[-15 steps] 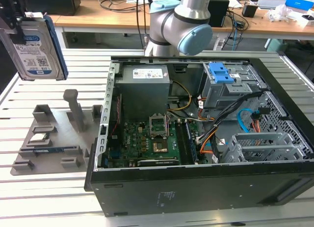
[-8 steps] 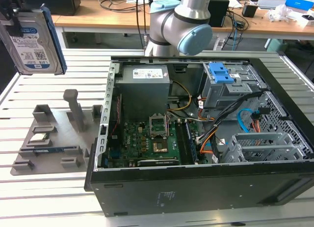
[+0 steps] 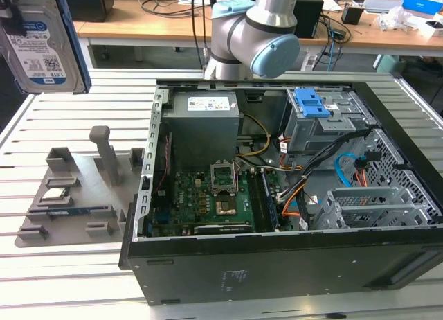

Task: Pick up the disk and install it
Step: 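Pick up the disk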

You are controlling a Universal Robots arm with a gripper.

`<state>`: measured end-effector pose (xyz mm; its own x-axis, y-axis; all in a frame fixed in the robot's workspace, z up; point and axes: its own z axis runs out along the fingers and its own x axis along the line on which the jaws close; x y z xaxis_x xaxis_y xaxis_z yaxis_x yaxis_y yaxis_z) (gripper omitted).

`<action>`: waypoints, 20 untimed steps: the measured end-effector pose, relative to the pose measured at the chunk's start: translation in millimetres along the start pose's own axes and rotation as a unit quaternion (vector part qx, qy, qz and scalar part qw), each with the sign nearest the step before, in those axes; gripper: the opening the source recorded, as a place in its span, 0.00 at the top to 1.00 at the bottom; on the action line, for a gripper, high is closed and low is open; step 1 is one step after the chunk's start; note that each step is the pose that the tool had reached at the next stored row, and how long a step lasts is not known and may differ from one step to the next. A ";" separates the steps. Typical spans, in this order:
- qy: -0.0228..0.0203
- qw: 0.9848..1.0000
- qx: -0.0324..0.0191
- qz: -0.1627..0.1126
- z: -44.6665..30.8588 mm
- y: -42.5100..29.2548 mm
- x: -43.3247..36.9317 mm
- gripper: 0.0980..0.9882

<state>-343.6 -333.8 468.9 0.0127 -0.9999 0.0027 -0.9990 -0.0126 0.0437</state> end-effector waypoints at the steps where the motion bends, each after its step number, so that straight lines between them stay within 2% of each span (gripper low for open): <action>1: 0.000 1.000 0.000 0.000 -3.1 0.0 -0.1 0.70; 4: 0.000 1.000 0.000 0.000 -15.8 -0.1 -0.6 0.70; 11: 0.000 1.000 0.000 0.000 -33.2 -0.2 -1.3 0.70; 12: 0.000 1.000 0.000 0.000 -37.4 -0.2 -1.5 0.70; 20: 0.000 1.000 0.000 0.000 -51.5 -0.2 -2.2 0.70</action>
<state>-341.2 -331.4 520.3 0.0127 -0.9999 0.0027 -0.9990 -0.0126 0.0440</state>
